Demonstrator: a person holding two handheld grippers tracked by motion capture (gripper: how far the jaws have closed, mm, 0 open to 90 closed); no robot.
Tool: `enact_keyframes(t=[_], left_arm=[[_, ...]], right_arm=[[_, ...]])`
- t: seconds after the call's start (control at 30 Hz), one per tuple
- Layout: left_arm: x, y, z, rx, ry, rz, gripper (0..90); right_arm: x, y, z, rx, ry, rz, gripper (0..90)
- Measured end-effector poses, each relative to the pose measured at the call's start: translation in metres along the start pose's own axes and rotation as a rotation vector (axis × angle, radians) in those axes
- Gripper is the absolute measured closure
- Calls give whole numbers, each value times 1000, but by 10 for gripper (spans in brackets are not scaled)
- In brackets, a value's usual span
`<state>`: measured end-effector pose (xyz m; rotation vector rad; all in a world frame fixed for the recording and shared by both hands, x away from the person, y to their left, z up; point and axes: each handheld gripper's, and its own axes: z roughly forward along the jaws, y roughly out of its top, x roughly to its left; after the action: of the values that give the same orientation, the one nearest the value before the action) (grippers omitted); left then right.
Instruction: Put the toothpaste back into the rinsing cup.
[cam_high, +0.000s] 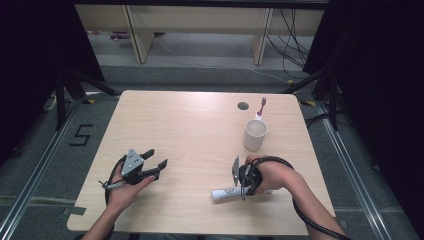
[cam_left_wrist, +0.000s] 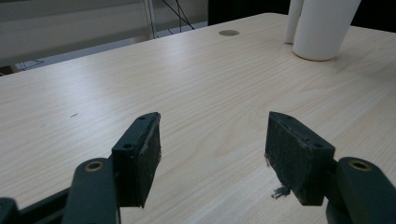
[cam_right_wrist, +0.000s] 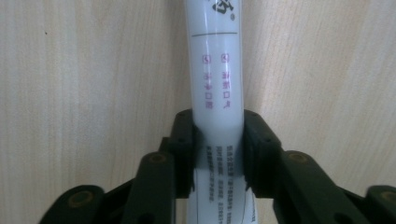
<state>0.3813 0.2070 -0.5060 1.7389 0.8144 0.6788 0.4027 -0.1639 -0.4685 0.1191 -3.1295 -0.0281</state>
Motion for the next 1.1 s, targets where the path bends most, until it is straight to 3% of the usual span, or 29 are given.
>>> enact_keyframes(t=[0.07,0.2,0.23,0.47,0.5,0.67,0.7,0.73,0.77,0.87,0.9,0.93,1.0,1.03,1.07,1.1], left_arm=[[-1,0,0,-1,-7,-3,355],[-4,2,0,0,-23,5,357],[-5,3,0,-1,-28,1,358],[-12,5,1,3,-75,-1,363],[-14,7,0,12,-80,5,365],[-23,11,1,14,-138,28,372],[-25,12,1,20,-149,34,372],[-26,13,2,12,-164,37,372],[-28,13,2,14,-177,38,372],[-35,16,1,25,-215,60,371],[-37,17,1,29,-230,68,371],[-40,18,1,28,-245,74,370],[-42,19,1,34,-261,87,367],[-48,20,2,44,-301,110,364],[-51,21,4,46,-332,130,361],[-53,22,4,57,-338,147,361]], right_arm=[[-2,-1,1,-17,-5,-24,729],[-2,0,-1,-9,13,24,742],[-4,-1,-1,-10,8,-3,744],[-3,-2,-3,-4,30,45,756],[-4,-3,-2,-11,27,23,758],[-3,-3,-9,-9,26,54,761],[-5,-3,-10,-15,14,31,762],[-3,-3,-13,-10,20,60,761],[-5,-3,-13,-15,11,37,762],[-5,-3,-19,-14,14,68,762],[-8,-3,-20,-33,3,36,762],[-5,-2,-23,-23,13,76,762],[-8,-2,-24,-28,6,49,762],[-6,-1,-27,-28,8,77,762],[-7,-1,-29,-21,5,65,762],[-7,0,-30,-21,8,72,762]])
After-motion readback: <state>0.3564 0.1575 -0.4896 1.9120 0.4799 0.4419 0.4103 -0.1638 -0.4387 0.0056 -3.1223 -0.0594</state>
